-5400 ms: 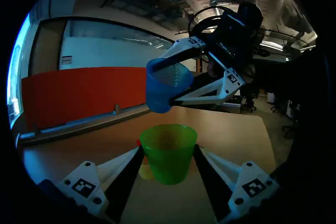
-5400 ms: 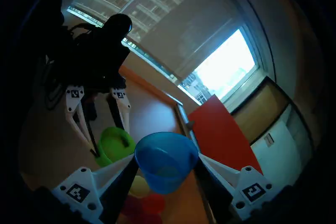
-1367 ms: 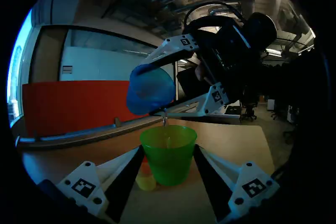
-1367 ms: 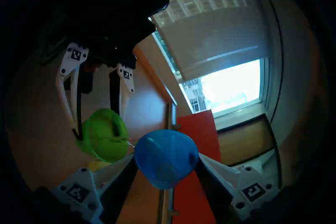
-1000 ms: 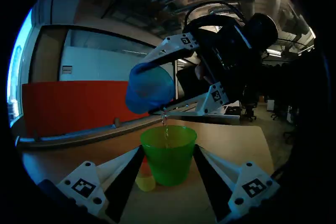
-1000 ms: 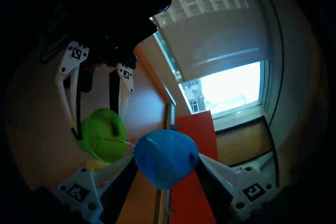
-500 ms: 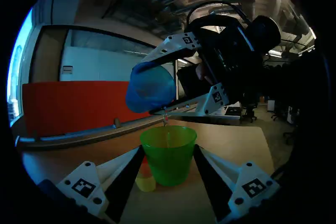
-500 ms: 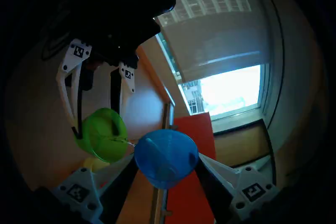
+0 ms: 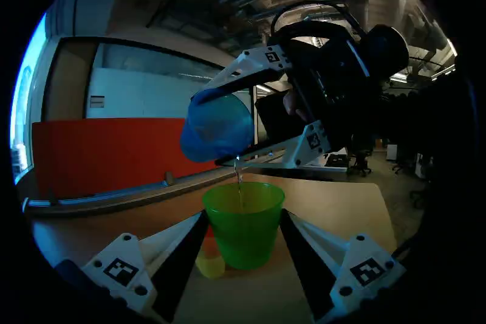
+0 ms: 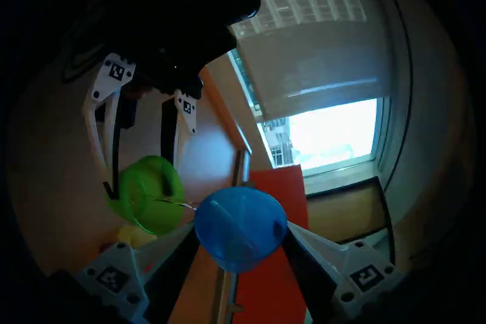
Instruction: Pour water
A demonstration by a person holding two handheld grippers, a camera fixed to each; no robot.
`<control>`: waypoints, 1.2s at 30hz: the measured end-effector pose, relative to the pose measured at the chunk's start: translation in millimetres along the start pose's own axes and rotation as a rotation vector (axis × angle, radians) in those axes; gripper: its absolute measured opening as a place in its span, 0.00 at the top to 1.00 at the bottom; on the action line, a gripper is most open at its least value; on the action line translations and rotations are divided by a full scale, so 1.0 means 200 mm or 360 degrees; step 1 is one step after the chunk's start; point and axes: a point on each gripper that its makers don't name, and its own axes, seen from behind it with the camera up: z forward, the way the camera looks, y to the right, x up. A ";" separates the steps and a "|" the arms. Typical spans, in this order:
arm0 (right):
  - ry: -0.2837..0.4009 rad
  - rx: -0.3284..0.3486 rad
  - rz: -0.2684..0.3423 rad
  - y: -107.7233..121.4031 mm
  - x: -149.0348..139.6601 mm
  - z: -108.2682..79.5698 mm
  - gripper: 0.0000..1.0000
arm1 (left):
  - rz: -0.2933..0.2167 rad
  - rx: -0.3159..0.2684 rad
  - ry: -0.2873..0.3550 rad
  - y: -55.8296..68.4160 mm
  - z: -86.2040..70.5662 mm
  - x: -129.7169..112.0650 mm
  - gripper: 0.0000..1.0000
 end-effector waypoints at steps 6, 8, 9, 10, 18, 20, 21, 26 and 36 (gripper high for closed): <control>-0.0002 -0.0001 -0.0022 0.00 0.00 0.00 0.10 | 0.0003 -0.0001 0.0003 0.00 0.00 0.01 0.16; -0.0003 -0.0001 -0.0027 0.00 0.01 0.00 0.10 | 0.0003 0.0000 0.0004 0.00 0.00 0.00 0.16; -0.0004 -0.0001 -0.0030 0.00 0.01 0.00 0.10 | 0.0003 0.0000 0.0005 0.00 0.00 0.00 0.16; -0.0004 -0.0002 -0.0033 0.00 0.01 0.00 0.10 | 0.0003 0.0001 0.0004 0.00 0.00 0.00 0.16; -0.0008 -0.0007 -0.0051 -0.01 0.00 0.00 0.10 | 0.0006 -0.0001 0.0003 0.00 0.01 0.00 0.16; -0.0008 -0.0010 -0.0056 0.00 0.00 0.00 0.10 | 0.0006 0.0001 0.0002 0.00 0.01 0.00 0.16; -0.0007 -0.0012 -0.0059 0.00 0.00 0.00 0.10 | 0.0006 0.0001 0.0002 0.00 0.01 0.00 0.16; -0.0006 -0.0024 -0.0072 0.01 0.01 -0.01 0.10 | 0.0010 0.0001 0.0002 0.00 0.01 0.00 0.16; -0.0014 -0.0039 -0.0134 0.00 0.02 -0.02 0.10 | 0.0015 0.0001 0.0004 0.01 0.01 0.01 0.16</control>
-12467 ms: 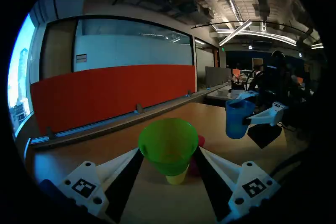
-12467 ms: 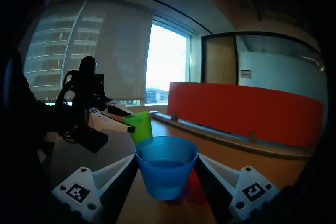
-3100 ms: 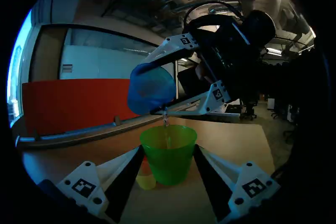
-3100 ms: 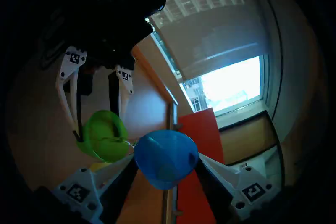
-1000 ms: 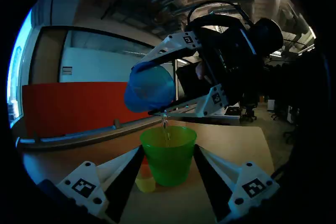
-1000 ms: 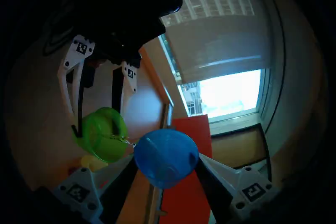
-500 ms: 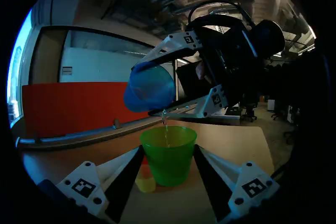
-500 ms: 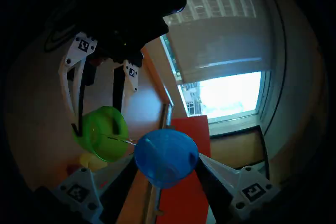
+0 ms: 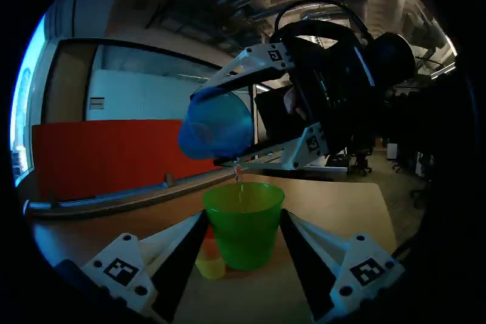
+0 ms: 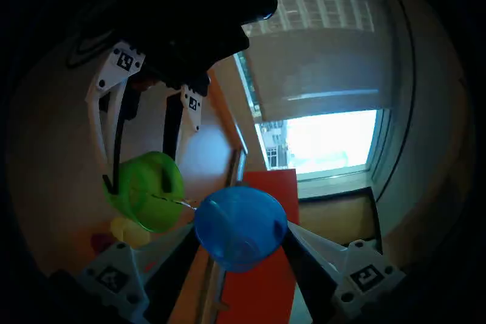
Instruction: Pour water
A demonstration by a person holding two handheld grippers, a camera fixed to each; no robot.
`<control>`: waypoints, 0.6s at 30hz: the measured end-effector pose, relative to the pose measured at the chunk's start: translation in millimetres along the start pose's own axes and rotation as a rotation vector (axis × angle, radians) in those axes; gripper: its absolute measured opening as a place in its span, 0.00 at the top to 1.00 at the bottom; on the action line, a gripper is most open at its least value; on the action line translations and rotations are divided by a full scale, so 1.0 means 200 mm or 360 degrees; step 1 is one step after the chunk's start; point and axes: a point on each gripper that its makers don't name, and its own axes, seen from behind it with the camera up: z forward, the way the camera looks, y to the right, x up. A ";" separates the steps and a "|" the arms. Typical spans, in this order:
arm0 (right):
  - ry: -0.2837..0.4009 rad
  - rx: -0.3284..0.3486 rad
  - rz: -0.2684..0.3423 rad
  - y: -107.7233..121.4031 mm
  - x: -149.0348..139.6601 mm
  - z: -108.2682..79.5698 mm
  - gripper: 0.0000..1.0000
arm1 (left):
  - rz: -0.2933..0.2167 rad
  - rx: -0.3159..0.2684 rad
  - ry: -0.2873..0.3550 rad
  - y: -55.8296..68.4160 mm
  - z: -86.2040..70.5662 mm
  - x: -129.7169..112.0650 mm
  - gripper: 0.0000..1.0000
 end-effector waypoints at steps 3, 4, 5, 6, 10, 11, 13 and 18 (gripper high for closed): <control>-0.0002 -0.0004 -0.0014 0.00 0.01 0.00 0.10 | 0.0002 -0.0002 0.0000 0.00 0.00 0.00 0.16; -0.0003 -0.0006 -0.0018 0.00 0.01 0.00 0.10 | 0.0002 -0.0002 0.0000 0.00 0.00 0.00 0.16; -0.0005 -0.0007 -0.0022 0.00 0.01 -0.01 0.10 | 0.0003 -0.0002 0.0000 0.00 0.00 0.00 0.16; -0.0006 -0.0009 -0.0026 0.00 0.01 -0.01 0.10 | 0.0003 -0.0002 0.0000 0.00 0.00 0.00 0.16; -0.0006 -0.0015 -0.0038 0.00 0.02 -0.02 0.10 | 0.0004 -0.0002 0.0001 0.01 0.00 0.00 0.16; -0.0006 -0.0016 -0.0040 0.00 0.02 -0.02 0.10 | 0.0004 -0.0002 0.0000 0.01 0.00 0.00 0.16; -0.0006 -0.0019 -0.0046 0.01 0.03 -0.02 0.10 | 0.0005 -0.0003 0.0000 0.01 0.00 0.01 0.16; -0.0012 -0.0029 -0.0072 0.01 0.02 -0.03 0.10 | 0.0009 -0.0005 0.0000 0.02 0.00 0.01 0.16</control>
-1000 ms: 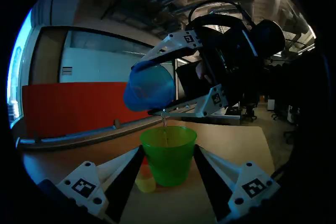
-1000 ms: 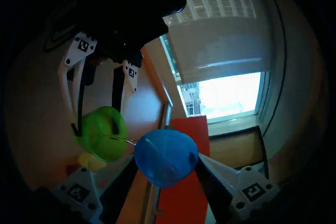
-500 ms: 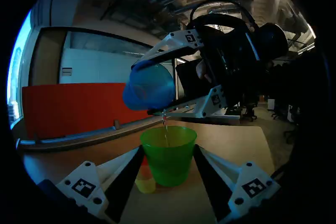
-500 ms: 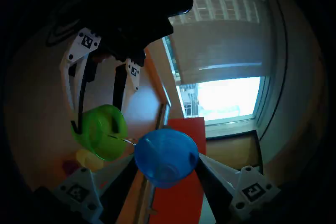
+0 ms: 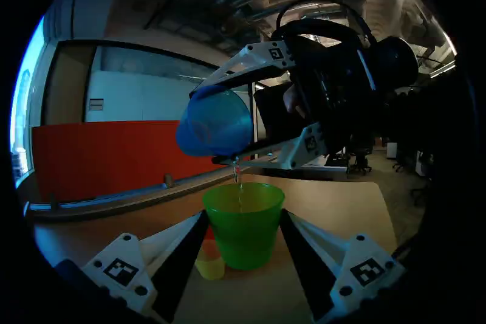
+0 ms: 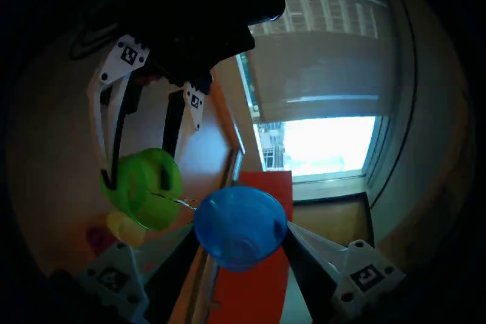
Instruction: Pour water
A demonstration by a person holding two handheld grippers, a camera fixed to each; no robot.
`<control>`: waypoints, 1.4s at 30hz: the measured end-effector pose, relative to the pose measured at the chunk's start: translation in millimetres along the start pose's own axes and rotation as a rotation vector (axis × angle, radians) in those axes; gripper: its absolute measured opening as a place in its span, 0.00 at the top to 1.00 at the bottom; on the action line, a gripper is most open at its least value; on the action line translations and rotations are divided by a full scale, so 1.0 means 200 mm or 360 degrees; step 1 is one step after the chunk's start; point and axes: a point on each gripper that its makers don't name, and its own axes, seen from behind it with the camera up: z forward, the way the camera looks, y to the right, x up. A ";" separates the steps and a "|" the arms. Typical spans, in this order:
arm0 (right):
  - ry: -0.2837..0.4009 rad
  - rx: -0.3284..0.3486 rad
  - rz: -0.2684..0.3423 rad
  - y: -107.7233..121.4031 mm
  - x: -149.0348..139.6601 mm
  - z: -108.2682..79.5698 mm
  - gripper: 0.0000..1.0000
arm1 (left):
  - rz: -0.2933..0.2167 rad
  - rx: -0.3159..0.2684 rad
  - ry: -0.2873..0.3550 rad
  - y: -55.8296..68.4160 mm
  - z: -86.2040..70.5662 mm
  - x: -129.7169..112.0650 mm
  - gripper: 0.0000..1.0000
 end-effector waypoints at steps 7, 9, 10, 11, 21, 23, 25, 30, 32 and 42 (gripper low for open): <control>0.0001 -0.0010 -0.0010 0.01 0.01 -0.01 0.10 | -0.0001 0.0002 0.0001 0.00 0.00 0.00 0.16; 0.0002 -0.0018 -0.0018 0.02 0.01 -0.01 0.10 | 0.0001 0.0002 -0.0001 0.00 0.00 0.00 0.16; 0.0003 -0.0019 -0.0021 0.02 0.01 -0.01 0.10 | 0.0001 0.0002 -0.0002 0.00 0.00 0.00 0.16; 0.0005 -0.0021 -0.0023 0.02 0.02 -0.01 0.10 | 0.0001 0.0001 -0.0002 0.00 0.00 0.00 0.16; 0.0007 -0.0023 -0.0051 0.01 0.03 -0.02 0.10 | 0.0003 0.0000 -0.0002 0.00 0.00 0.00 0.16; 0.0004 -0.0024 -0.0061 0.01 0.03 -0.02 0.10 | 0.0003 -0.0002 -0.0001 0.00 0.00 0.00 0.16; 0.0001 -0.0025 -0.0071 0.01 0.03 -0.02 0.10 | 0.0003 -0.0002 0.0000 0.00 0.00 0.00 0.16; -0.0003 -0.0026 -0.0091 0.00 0.03 -0.02 0.10 | 0.0006 0.0001 -0.0003 0.00 0.00 0.00 0.16; -0.0003 -0.0027 -0.0096 0.00 0.04 -0.02 0.10 | 0.0005 0.0002 -0.0004 0.00 0.00 0.00 0.16; -0.0002 -0.0039 -0.0144 0.00 0.06 -0.02 0.10 | 0.0009 0.0003 -0.0001 0.00 0.00 0.01 0.16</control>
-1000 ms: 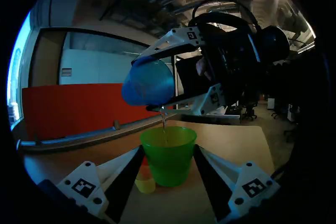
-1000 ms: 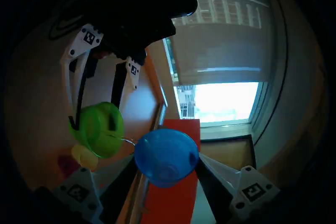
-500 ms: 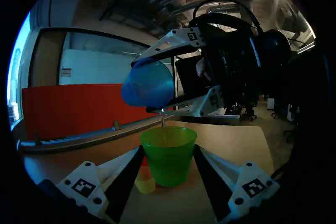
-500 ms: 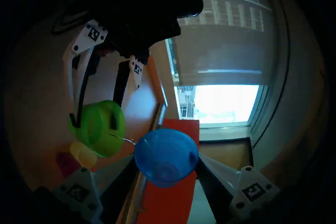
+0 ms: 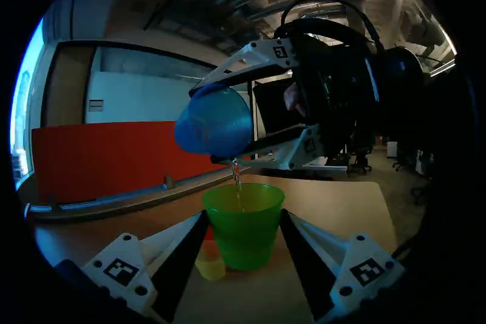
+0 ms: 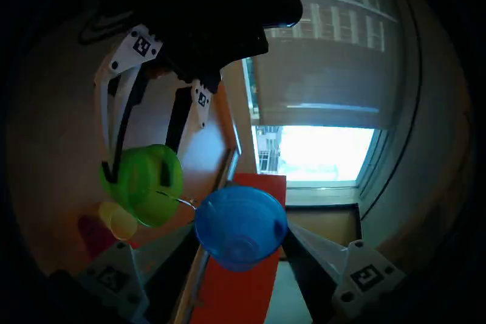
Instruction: Pour water
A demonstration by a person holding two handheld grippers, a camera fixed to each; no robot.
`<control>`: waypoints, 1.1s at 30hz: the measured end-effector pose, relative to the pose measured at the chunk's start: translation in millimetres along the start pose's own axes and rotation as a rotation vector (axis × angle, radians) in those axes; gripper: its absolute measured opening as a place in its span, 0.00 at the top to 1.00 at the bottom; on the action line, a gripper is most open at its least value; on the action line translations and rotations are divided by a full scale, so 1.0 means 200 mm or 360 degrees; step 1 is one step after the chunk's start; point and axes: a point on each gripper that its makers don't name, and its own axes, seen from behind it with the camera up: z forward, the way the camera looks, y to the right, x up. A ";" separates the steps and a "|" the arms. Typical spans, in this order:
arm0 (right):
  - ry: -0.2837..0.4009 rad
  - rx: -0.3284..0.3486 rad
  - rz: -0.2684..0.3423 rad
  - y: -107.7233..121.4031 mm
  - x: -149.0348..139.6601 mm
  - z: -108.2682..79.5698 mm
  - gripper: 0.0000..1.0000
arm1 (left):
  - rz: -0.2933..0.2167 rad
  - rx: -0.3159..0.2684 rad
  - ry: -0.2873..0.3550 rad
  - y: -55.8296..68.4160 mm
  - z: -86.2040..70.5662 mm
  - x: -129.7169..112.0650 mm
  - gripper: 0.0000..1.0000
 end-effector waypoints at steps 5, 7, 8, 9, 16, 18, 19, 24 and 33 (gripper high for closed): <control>0.0004 -0.0002 -0.0023 0.00 0.01 0.00 0.10 | -0.0003 0.0002 -0.0002 0.00 0.00 -0.01 0.16; 0.0004 -0.0004 -0.0034 0.00 0.02 0.00 0.10 | -0.0002 0.0005 -0.0003 -0.01 0.00 -0.01 0.16; 0.0003 -0.0005 -0.0040 0.00 0.02 0.00 0.10 | -0.0001 0.0007 -0.0004 -0.01 0.00 -0.01 0.16; 0.0002 -0.0007 -0.0046 0.00 0.02 0.00 0.10 | 0.0000 0.0008 -0.0004 -0.01 0.00 -0.01 0.16; -0.0002 -0.0015 -0.0081 0.01 0.02 0.00 0.10 | 0.0000 0.0009 0.0001 -0.01 0.00 0.00 0.16; -0.0001 -0.0020 -0.0090 0.02 0.02 0.00 0.10 | 0.0000 0.0010 0.0000 -0.01 0.00 0.00 0.16; -0.0001 -0.0022 -0.0093 0.02 0.02 0.00 0.10 | 0.0000 0.0011 0.0000 -0.01 0.00 0.00 0.16; -0.0002 -0.0026 -0.0110 0.02 0.01 0.01 0.10 | 0.0000 0.0009 0.0000 -0.01 0.00 0.00 0.16; -0.0006 -0.0028 -0.0146 0.01 0.01 0.02 0.10 | 0.0002 0.0012 0.0001 -0.01 0.00 -0.01 0.16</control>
